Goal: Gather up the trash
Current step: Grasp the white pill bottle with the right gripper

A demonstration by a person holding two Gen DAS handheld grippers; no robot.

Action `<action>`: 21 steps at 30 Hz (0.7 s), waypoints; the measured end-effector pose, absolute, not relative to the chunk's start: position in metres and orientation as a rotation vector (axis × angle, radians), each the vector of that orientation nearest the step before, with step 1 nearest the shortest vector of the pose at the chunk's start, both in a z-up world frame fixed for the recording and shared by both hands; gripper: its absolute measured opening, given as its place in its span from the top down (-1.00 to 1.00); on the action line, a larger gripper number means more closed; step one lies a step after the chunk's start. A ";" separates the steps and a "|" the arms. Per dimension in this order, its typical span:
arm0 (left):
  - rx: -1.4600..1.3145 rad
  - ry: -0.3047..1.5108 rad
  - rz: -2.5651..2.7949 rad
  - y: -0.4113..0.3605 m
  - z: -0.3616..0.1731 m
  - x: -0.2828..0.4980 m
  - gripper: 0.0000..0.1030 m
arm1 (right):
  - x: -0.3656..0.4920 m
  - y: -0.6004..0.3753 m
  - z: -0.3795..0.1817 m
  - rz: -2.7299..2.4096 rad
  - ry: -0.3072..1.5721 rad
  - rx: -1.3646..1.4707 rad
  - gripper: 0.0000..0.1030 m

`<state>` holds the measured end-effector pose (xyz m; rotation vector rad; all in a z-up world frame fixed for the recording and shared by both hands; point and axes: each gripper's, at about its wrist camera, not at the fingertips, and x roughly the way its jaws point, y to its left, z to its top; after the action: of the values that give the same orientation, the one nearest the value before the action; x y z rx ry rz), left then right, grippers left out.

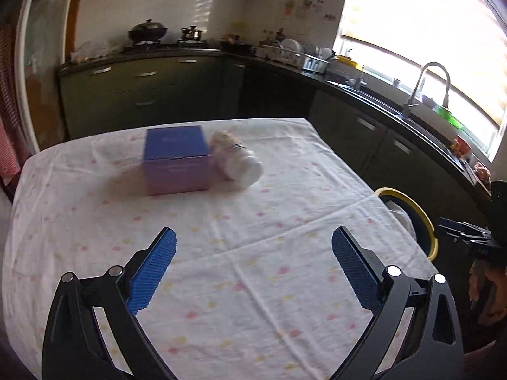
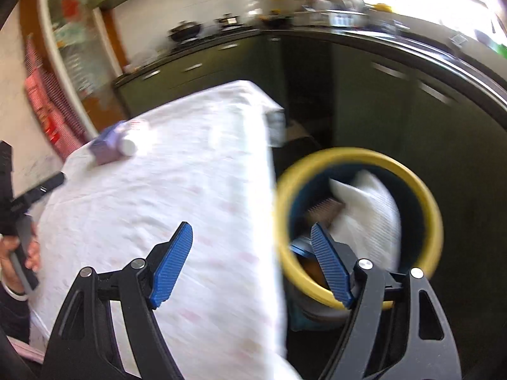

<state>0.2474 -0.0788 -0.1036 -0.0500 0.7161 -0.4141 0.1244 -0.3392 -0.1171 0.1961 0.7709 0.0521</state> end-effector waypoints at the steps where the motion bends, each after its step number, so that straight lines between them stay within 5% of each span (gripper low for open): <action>1: -0.068 0.722 -0.388 -0.064 -0.108 0.252 -0.89 | 0.135 -0.325 -0.113 0.075 0.773 0.180 -0.42; 21: -0.254 0.817 -0.290 -0.017 -0.145 0.270 -0.91 | 0.335 -0.132 -0.119 0.221 0.827 -0.072 -0.31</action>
<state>0.2705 -0.0174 -0.1448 -0.2539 0.8172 -0.2896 0.3352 -0.1324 -0.1189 -0.0716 0.8273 0.2212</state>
